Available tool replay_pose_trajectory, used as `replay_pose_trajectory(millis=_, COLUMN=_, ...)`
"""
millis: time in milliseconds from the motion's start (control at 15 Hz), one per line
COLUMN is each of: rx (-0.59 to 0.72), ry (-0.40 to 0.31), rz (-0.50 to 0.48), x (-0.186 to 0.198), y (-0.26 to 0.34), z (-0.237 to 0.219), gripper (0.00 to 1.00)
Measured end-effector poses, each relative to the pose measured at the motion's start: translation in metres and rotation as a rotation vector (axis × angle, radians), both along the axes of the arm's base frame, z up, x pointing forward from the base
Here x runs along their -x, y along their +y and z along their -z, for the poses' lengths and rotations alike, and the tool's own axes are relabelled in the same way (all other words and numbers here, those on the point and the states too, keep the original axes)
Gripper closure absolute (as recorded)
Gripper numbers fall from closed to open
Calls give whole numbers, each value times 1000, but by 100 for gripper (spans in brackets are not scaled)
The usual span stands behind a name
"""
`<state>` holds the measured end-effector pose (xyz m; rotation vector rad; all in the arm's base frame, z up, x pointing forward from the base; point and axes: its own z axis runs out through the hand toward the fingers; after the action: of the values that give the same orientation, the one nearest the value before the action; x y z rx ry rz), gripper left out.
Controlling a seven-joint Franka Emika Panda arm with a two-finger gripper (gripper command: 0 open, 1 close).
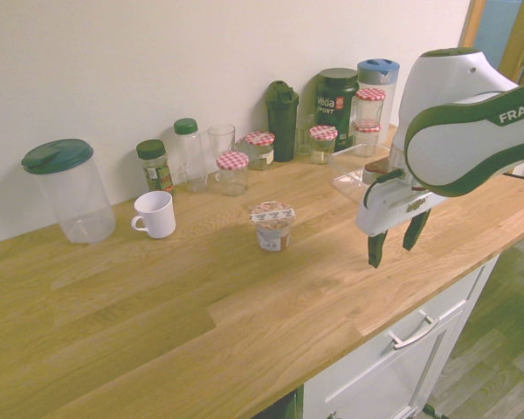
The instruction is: Put the cereal into the container
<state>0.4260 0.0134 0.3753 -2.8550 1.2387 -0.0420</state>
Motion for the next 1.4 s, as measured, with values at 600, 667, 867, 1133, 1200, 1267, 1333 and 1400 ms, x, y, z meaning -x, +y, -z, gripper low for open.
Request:
replay_pose_trajectory(millis=600, rx=38, ry=-167, rz=-31, x=-22, y=51, z=10, gripper=0)
replay_pose_trajectory(millis=667, rx=34, ry=-193, rz=-33, x=-28, y=53, z=15, gripper=0)
replay_pose_trajectory(millis=867, rx=23, ry=-332, rz=-26, x=-48, y=61, z=25, gripper=0)
replay_pose_trajectory(millis=1133, rx=-31, ry=-422, rz=-38, x=-78, y=83, z=27, gripper=0)
replay_pose_trajectory(millis=1200, rx=-42, ry=-444, rz=-45, x=-86, y=88, z=27, gripper=0)
replay_pose_trajectory(millis=1267, rx=-52, ry=-460, rz=-48, x=-95, y=91, z=29, gripper=0)
replay_pose_trajectory(millis=1333, rx=-58, ry=-471, rz=-53, x=-104, y=93, z=32, gripper=0)
replay_pose_trajectory(millis=1400, rx=-61, ry=-480, rz=-62, x=-113, y=95, z=35, gripper=0)
